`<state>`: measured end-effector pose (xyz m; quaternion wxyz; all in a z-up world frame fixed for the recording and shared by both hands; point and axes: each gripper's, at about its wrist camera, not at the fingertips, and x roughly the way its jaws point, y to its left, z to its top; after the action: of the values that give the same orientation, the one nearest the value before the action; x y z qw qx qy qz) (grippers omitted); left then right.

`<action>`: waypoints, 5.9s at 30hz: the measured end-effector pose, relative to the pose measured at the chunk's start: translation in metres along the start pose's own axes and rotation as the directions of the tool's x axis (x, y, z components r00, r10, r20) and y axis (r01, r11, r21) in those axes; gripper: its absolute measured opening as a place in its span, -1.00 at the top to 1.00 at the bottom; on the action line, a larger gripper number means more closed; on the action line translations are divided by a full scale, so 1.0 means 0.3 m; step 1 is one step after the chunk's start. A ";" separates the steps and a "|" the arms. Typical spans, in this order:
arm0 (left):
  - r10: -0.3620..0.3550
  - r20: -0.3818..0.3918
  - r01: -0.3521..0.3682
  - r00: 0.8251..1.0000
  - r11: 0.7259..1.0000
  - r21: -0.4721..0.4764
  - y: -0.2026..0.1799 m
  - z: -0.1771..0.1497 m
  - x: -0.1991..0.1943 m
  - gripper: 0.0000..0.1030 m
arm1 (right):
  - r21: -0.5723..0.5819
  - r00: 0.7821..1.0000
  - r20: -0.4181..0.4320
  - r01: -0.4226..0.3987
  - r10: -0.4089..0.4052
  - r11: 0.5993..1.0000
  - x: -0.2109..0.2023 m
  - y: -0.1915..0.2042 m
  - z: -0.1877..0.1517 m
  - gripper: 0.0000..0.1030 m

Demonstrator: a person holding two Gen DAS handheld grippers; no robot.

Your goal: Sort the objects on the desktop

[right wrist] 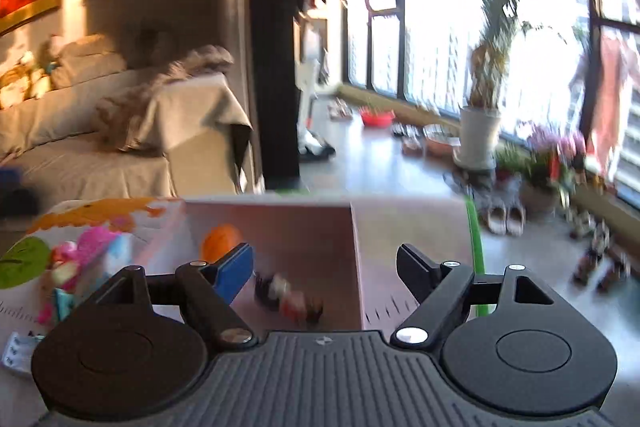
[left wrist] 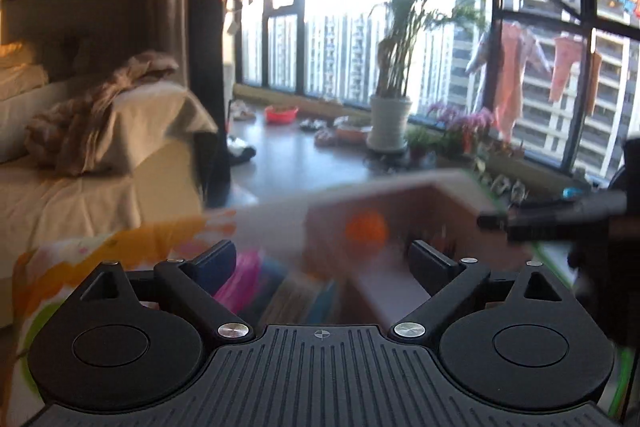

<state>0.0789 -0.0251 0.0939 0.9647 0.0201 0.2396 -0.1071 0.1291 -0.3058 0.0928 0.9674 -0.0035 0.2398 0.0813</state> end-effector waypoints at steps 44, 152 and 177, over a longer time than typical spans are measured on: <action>0.030 -0.228 -0.056 0.973 0.993 -0.108 0.161 -0.301 -0.104 -0.97 | -0.235 0.945 -0.227 -0.287 0.235 0.929 -0.189 0.468 -0.255 0.84; -0.121 0.089 0.107 0.989 0.984 0.143 -0.093 0.064 -0.062 -0.77 | -0.180 0.956 -0.081 -0.292 0.281 0.939 -0.338 0.252 -0.081 0.78; 0.117 -0.143 -0.123 0.983 0.992 -0.037 0.320 -0.195 0.058 -0.96 | -0.044 0.871 -0.310 -0.414 0.381 0.909 0.291 0.666 0.210 -0.43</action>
<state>0.0878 0.0705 0.0327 0.9503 0.0199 0.3079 -0.0416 0.2026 -0.0920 0.1145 0.8814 -0.0188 0.3721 0.2903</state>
